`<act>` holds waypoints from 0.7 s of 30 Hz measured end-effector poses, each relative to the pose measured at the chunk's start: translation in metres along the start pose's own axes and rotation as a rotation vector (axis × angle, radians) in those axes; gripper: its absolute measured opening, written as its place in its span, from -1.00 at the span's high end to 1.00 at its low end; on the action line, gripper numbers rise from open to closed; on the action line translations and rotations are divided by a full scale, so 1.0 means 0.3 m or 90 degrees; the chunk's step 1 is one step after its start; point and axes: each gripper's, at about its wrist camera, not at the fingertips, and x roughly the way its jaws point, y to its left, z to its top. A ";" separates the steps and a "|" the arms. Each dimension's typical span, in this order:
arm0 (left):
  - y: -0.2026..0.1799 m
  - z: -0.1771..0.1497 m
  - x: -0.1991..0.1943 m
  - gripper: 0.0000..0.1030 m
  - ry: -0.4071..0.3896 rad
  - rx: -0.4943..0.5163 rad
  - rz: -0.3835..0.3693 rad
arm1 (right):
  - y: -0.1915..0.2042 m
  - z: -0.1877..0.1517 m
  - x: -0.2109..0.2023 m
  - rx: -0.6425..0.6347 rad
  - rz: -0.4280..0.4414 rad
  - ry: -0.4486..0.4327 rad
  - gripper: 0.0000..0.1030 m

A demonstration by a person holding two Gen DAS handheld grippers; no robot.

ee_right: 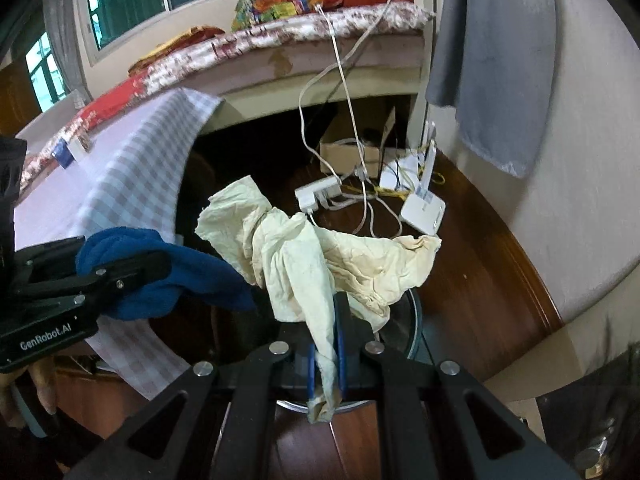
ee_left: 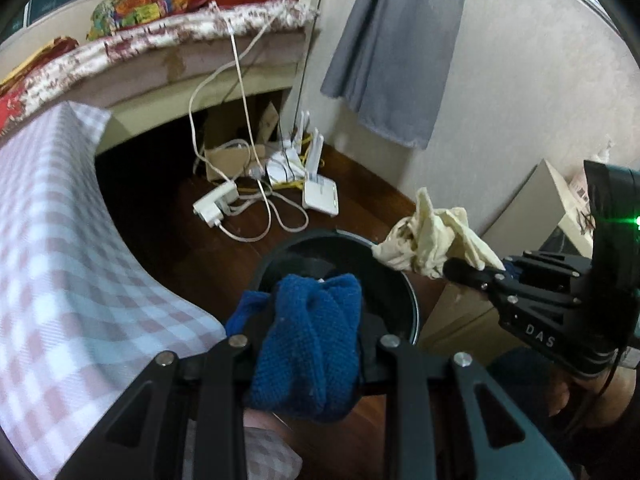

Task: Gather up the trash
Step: 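Carry the blue cloth and yellow cloth over the black bin with both tools, then open both tools to drop the cloths into the bin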

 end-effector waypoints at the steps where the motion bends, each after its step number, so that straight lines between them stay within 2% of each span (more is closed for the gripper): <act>1: -0.005 -0.006 0.021 0.43 0.009 -0.001 -0.003 | -0.006 -0.006 0.013 0.003 0.003 0.008 0.84; 7: -0.037 -0.036 0.145 0.42 0.061 0.010 -0.007 | -0.031 -0.071 0.120 -0.010 0.024 0.068 0.84; 17: -0.010 -0.047 0.328 0.38 0.136 -0.005 -0.016 | -0.040 -0.130 0.313 -0.046 0.046 0.162 0.84; 19: -0.011 -0.048 0.350 0.25 0.145 -0.008 -0.031 | -0.028 -0.130 0.349 -0.067 0.047 0.177 0.84; 20: -0.009 -0.048 0.362 -0.05 0.152 -0.010 -0.035 | -0.018 -0.132 0.373 -0.093 0.041 0.185 0.84; 21: -0.007 -0.049 0.377 -0.45 0.160 -0.009 -0.023 | -0.016 -0.132 0.391 -0.106 0.028 0.194 0.79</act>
